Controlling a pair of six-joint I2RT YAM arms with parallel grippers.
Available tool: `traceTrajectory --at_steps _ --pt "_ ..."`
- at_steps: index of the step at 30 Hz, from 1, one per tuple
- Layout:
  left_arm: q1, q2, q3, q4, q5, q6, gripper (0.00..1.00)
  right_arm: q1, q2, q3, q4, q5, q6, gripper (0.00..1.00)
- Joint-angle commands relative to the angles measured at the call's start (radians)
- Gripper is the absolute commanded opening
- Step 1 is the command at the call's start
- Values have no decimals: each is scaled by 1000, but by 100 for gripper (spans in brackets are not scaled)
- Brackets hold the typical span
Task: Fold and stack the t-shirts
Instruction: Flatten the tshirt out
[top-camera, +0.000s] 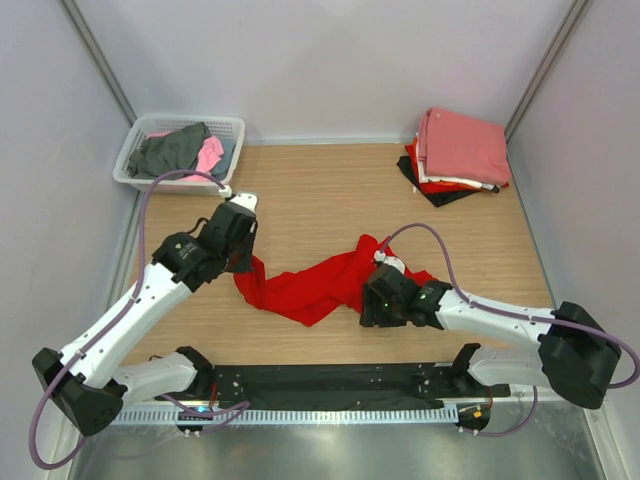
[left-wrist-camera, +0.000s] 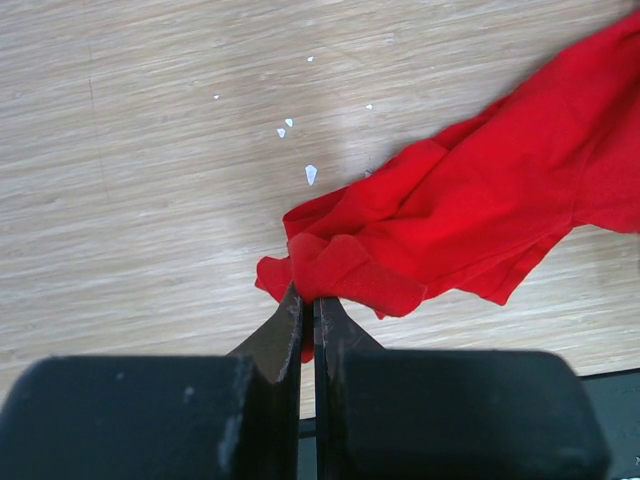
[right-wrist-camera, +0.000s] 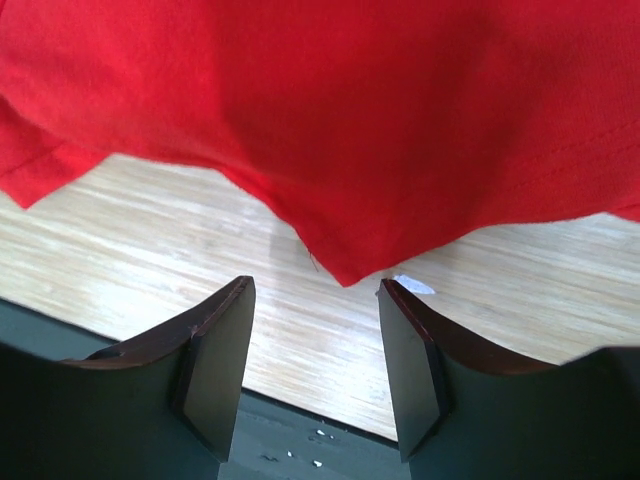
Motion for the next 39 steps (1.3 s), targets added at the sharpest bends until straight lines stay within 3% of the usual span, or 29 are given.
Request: traceTrajectory --at_steps 1,8,16,22,25,28,35,39 --pt "13 -38 -7 45 15 -3 0 8 38 77 -43 63 4 58" --pt "25 -63 -28 49 22 -8 0 46 125 156 -165 167 1 54" --pt "34 -80 -42 52 30 -11 0 60 209 150 -151 164 30 47" --pt "39 -84 -50 60 36 -12 0 62 222 150 -123 172 23 20" --pt "40 -81 -38 55 44 -20 0 63 217 171 -138 187 9 1" --pt "40 -83 7 32 45 -25 0 60 187 235 -204 219 -11 1" --pt "40 -129 228 -8 -10 -32 0 62 49 612 -448 377 -108 1" --pt "40 -126 421 -25 -7 3 0 62 9 930 -542 391 -198 1"
